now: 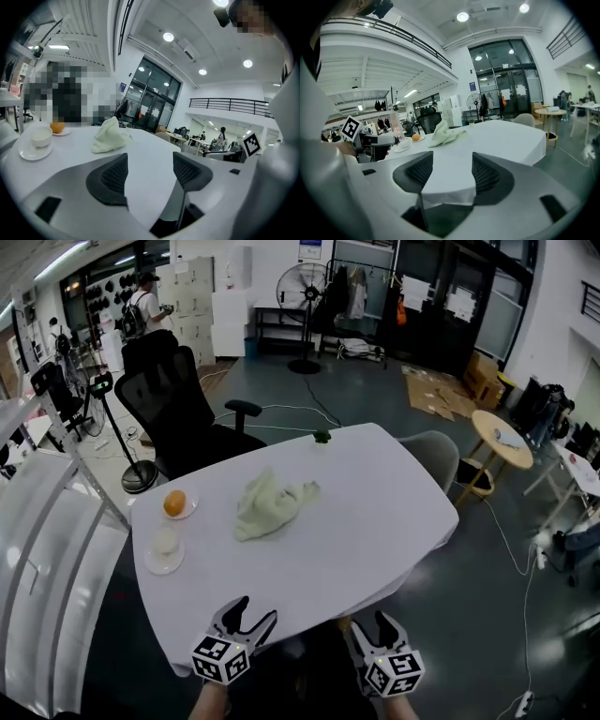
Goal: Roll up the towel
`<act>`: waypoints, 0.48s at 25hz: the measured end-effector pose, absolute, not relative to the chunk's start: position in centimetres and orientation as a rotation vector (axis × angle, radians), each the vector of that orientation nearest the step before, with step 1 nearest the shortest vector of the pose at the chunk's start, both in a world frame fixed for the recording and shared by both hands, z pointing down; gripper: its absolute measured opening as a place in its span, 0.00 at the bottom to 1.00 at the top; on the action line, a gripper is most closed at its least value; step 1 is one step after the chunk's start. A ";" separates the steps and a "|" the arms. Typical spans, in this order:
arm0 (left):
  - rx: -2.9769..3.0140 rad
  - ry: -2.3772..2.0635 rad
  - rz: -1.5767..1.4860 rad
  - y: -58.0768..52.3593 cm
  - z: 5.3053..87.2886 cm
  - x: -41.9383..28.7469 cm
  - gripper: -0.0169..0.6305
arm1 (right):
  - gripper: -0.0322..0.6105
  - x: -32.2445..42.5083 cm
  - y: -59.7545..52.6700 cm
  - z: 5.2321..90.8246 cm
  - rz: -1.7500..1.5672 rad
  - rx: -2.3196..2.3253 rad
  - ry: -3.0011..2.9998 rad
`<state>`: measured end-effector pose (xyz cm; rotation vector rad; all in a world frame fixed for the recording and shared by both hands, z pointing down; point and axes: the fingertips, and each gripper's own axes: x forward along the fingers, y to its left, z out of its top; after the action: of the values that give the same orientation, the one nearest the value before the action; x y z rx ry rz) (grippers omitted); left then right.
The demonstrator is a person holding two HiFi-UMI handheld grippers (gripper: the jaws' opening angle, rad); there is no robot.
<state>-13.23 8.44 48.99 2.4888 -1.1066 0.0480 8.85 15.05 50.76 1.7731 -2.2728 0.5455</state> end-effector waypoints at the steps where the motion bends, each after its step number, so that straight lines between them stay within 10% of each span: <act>1: 2.481 -1.117 0.045 8.2 49.1 -13.3 0.52 | 0.45 8.7 14.7 50.8 0.543 1.757 -2.280; 12: 2.431 -1.239 0.025 -0.2 48.2 -9.6 0.52 | 0.45 12.8 3.4 50.1 0.512 1.606 -2.352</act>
<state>-9.59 -0.19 48.23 2.4308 -1.2393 0.0254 12.78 3.44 50.06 1.6060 -2.3517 0.5117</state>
